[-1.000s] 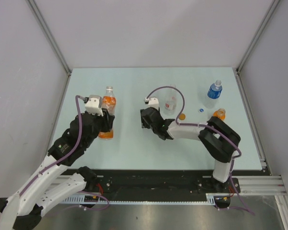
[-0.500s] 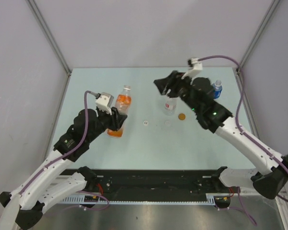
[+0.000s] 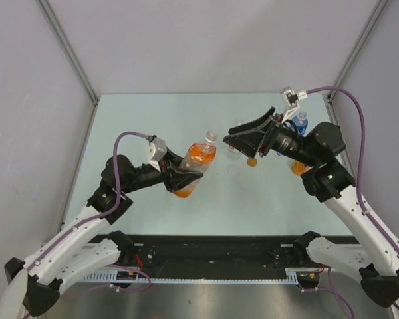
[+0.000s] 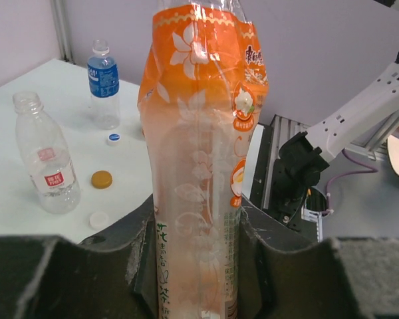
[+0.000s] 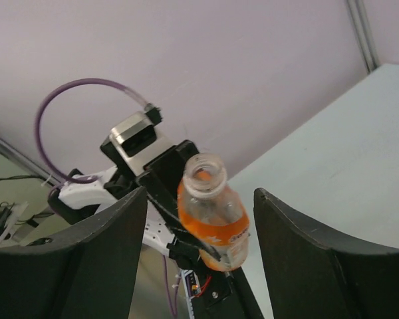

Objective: Unscrew the bottle caps

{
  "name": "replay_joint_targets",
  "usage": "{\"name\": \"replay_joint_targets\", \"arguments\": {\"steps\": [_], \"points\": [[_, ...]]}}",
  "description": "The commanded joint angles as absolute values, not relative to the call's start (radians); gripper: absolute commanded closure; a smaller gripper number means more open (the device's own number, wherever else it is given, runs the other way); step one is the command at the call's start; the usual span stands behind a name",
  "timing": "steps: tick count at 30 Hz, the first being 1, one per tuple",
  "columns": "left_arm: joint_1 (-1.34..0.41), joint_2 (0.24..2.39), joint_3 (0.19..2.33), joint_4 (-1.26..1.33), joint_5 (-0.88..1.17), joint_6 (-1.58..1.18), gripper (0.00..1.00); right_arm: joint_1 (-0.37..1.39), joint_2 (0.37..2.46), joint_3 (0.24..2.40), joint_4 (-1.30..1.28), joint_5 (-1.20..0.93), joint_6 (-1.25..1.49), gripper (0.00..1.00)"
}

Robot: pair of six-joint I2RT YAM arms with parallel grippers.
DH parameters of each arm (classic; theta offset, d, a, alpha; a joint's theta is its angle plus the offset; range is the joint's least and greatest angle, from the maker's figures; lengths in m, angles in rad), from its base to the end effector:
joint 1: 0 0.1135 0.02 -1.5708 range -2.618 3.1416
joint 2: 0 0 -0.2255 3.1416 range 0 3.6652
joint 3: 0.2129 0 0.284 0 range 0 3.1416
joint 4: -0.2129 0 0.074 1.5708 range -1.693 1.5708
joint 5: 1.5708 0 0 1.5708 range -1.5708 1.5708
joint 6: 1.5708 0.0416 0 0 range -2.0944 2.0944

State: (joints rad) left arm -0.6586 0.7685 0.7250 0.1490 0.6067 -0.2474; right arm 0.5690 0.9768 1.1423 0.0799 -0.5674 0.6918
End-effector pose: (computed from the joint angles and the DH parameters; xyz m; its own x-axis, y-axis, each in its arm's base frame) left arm 0.1795 -0.1689 0.3295 -0.1522 -0.1366 -0.9789 0.9426 0.2777 -0.1853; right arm 0.2100 0.1608 0.4318 -0.4124 0.3748 -0.8303 -0.8187 0.2473 0.5183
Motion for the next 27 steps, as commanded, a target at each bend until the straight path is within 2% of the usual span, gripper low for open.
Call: {"name": "replay_joint_targets", "arguments": {"steps": [1,10,18,27], "points": [[-0.653,0.810,0.747,0.276,0.666,-0.281,0.99,0.577,0.951,1.155,0.060,-0.620,0.663,0.31],[-0.653,0.816,0.762,0.276,0.678,-0.293,0.98,0.689,0.997,1.155,0.005,-0.505,0.565,0.26],[-0.653,0.798,0.762,0.256,0.709,-0.288,0.97,0.745,1.031,1.155,0.009,-0.446,0.525,0.12],[-0.653,0.807,0.755,0.253,0.784,-0.293,0.97,0.749,1.055,1.155,0.051,-0.422,0.518,0.12]]}}
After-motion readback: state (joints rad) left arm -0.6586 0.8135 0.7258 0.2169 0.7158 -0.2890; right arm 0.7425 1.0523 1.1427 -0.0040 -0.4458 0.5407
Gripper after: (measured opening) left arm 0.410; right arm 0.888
